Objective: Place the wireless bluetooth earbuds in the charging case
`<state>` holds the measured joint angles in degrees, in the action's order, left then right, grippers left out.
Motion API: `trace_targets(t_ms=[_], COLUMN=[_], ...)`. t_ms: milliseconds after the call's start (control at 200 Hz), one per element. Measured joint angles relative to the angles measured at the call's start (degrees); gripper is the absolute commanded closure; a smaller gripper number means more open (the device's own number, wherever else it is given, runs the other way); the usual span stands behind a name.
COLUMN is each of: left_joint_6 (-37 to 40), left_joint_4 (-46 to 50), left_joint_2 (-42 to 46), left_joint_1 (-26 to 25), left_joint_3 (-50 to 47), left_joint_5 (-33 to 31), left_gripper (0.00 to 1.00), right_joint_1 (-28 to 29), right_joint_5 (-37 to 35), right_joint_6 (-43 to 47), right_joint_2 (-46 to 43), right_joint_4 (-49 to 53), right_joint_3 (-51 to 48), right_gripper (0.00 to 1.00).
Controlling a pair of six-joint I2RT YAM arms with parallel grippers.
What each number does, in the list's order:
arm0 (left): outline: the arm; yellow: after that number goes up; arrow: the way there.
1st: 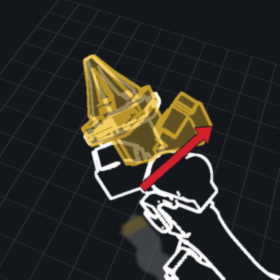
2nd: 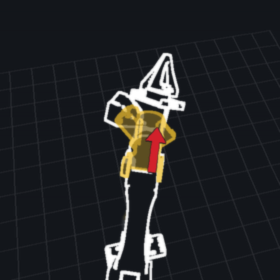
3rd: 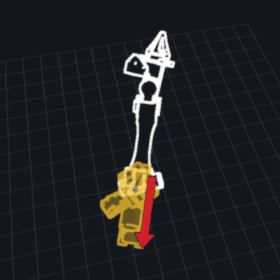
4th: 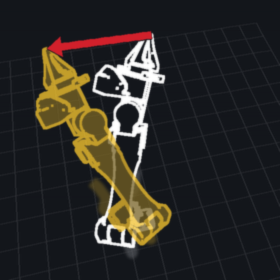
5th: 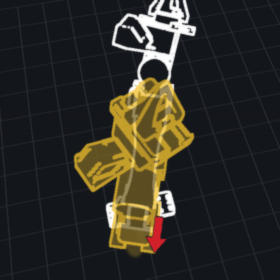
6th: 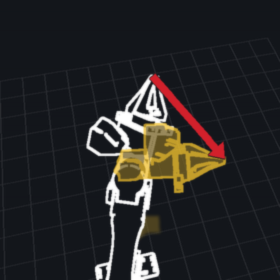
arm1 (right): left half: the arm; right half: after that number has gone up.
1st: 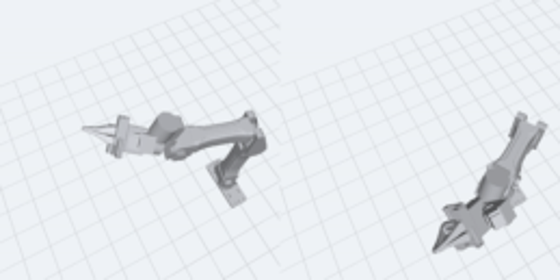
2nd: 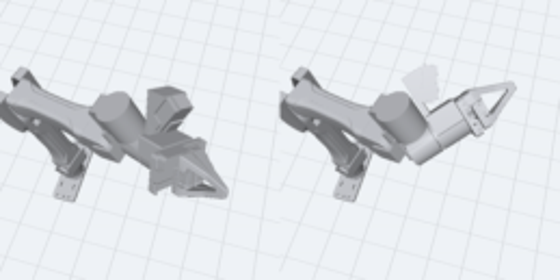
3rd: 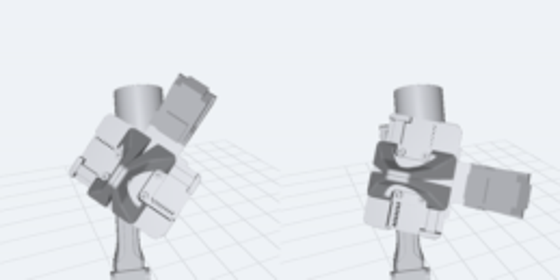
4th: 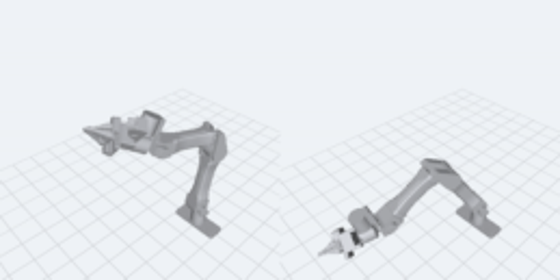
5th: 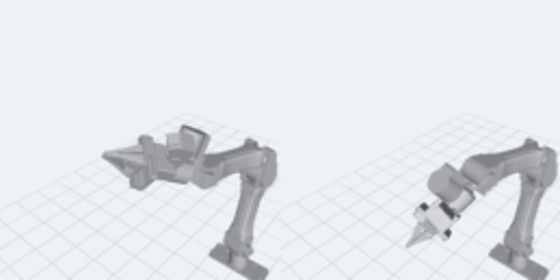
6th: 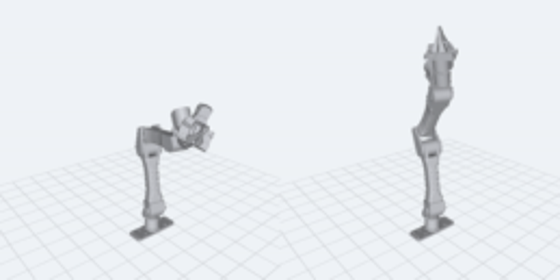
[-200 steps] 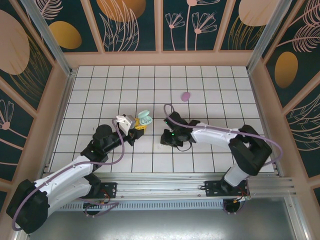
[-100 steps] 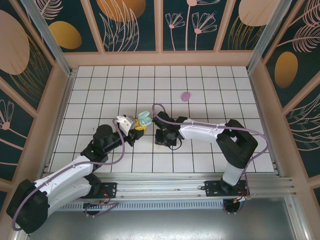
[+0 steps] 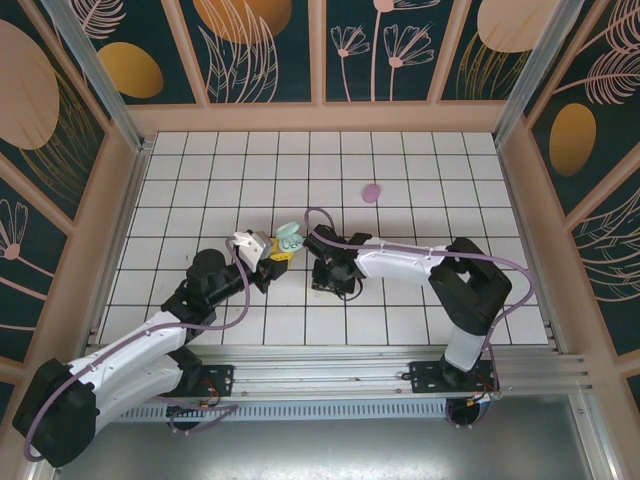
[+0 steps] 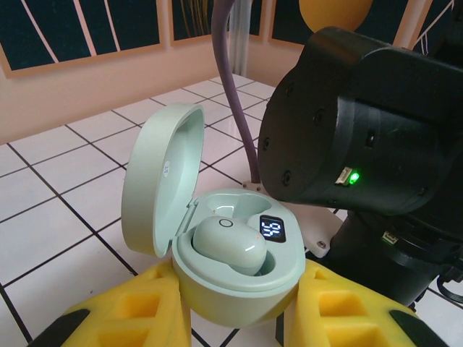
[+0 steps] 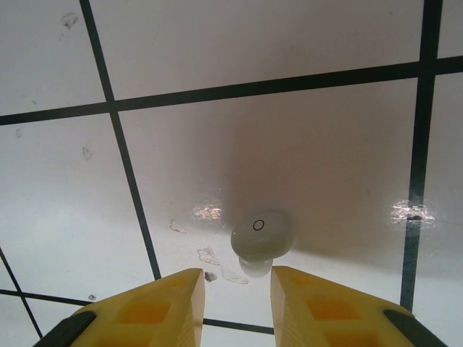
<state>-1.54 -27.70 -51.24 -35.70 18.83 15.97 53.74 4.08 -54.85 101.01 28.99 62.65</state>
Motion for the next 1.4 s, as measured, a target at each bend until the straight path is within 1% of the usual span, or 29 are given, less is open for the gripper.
trace_targets(t_ms=[651,821,931,1096,1236,1401], left_joint_6=[0.0,0.0,0.0,0.0,0.0,0.0], left_joint_4=[2.3,2.7,2.8,2.8,2.8,2.0], left_joint_2=[0.0,-0.1,-0.2,-0.2,-0.2,-0.2], left_joint_1=[0.0,0.0,0.0,0.0,0.0,0.0], left_joint_3=[0.0,0.0,0.0,0.0,0.0,0.0], left_joint_5=[0.0,0.0,0.0,0.0,0.0,0.0], left_gripper=[0.97,0.97,0.97,0.97,0.97,0.97], right_joint_1=[-1.6,-1.7,-1.8,-1.8,-1.8,-1.8], right_joint_5=[-1.1,-1.5,-1.6,-1.7,-2.3,-3.3], right_joint_6=[1.9,2.7,3.5,4.0,4.2,4.6], right_joint_2=[4.9,6.1,6.3,6.3,5.9,1.5], right_joint_4=[2.6,3.6,4.3,4.8,5.2,6.0], right_joint_3=[4.2,5.1,5.5,5.7,5.8,5.8], right_gripper=[0.71,0.73,0.76,0.8,0.81,0.81])
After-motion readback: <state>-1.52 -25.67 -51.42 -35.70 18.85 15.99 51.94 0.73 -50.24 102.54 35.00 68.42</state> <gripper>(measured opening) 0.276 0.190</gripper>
